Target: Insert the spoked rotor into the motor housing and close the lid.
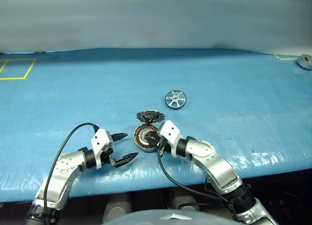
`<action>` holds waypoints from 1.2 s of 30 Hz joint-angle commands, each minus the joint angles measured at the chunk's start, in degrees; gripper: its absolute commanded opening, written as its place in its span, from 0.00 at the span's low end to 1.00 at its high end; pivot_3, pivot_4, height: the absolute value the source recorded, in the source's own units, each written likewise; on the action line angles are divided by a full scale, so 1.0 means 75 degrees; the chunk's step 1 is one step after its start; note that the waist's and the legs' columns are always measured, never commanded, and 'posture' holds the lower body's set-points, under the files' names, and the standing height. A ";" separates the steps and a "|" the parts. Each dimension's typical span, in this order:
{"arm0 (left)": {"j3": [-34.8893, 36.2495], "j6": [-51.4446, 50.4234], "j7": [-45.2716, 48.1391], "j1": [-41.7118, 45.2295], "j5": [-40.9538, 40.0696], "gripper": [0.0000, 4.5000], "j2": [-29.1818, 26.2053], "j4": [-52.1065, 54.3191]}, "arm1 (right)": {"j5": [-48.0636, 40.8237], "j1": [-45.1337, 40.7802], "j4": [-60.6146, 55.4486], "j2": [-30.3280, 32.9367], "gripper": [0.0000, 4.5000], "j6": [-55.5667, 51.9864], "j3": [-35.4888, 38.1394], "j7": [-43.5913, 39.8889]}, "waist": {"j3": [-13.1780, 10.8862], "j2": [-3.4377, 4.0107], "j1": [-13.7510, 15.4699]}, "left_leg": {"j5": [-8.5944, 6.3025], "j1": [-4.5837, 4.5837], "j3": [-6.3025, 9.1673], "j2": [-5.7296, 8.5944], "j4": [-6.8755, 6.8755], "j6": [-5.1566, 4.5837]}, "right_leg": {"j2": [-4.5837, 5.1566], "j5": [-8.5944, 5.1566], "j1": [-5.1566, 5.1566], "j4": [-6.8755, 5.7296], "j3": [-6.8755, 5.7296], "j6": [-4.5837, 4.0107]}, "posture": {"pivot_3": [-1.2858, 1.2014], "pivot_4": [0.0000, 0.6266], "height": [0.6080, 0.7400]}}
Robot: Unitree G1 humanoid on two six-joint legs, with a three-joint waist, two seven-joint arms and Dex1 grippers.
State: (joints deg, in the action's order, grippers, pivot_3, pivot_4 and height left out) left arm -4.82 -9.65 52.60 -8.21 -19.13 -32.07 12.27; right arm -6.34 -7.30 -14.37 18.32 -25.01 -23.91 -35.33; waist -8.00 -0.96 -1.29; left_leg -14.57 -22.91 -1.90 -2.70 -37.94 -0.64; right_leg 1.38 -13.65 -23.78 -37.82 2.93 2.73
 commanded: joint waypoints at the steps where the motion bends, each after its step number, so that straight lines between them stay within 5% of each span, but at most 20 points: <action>1: -0.0101 -0.0017 -0.0008 0.0086 -0.0030 1.00 0.0054 0.0328 | -0.0094 -0.0095 -0.0087 -0.0057 0.15 0.0041 0.0135 -0.0051 | 0.0000 0.0000 0.0000 | 0.0000 0.0000 0.0000 0.0000 0.0000 0.0000 | 0.0000 0.0000 0.0000 -0.0001 0.0000 0.0000 | 0.52 0.24 1.00; 29: -0.0256 -0.0168 -0.0149 0.0198 0.0063 1.00 0.0212 0.0290 | 0.0064 -0.0003 0.0118 -0.0055 0.15 0.0187 0.0134 -0.0002 | 0.0000 0.0000 -0.0007 | 0.0000 0.0001 0.0001 -0.0001 0.0000 0.0000 | -0.0001 0.0000 0.0000 -0.0001 -0.0001 0.0000 | 0.52 0.24 1.00; 34: -0.0287 -0.0298 -0.0220 0.0207 0.0031 1.00 0.0219 0.0416 | 0.0052 0.0022 0.0090 -0.0022 0.51 0.0103 0.0158 0.0000 | 0.0000 0.0000 -0.0006 | 0.0000 0.0001 0.0001 0.0000 0.0000 0.0000 | 0.0000 0.0000 0.0001 0.0000 0.0000 0.0000 | 0.52 0.24 1.00; 36: -0.0285 -0.0324 -0.0224 0.0211 0.0014 1.00 0.0218 0.0424 | 0.0015 0.0031 0.0023 0.0008 0.51 0.0081 0.0180 -0.0036 | 0.0000 0.0000 -0.0003 | 0.0000 0.0000 0.0001 0.0000 0.0001 0.0000 | 0.0000 0.0000 0.0000 0.0000 0.0000 0.0000 | 0.52 0.24 1.00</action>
State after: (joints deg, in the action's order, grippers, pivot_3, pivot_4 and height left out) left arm -7.05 -12.14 51.05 -7.08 -18.62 -30.52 13.28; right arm -5.91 -7.34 -13.44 18.12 -24.26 -23.26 -35.26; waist -8.00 -0.96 -1.32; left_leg -14.57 -22.91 -1.89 -2.70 -37.93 -0.64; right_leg 1.37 -13.65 -23.78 -37.82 2.93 2.73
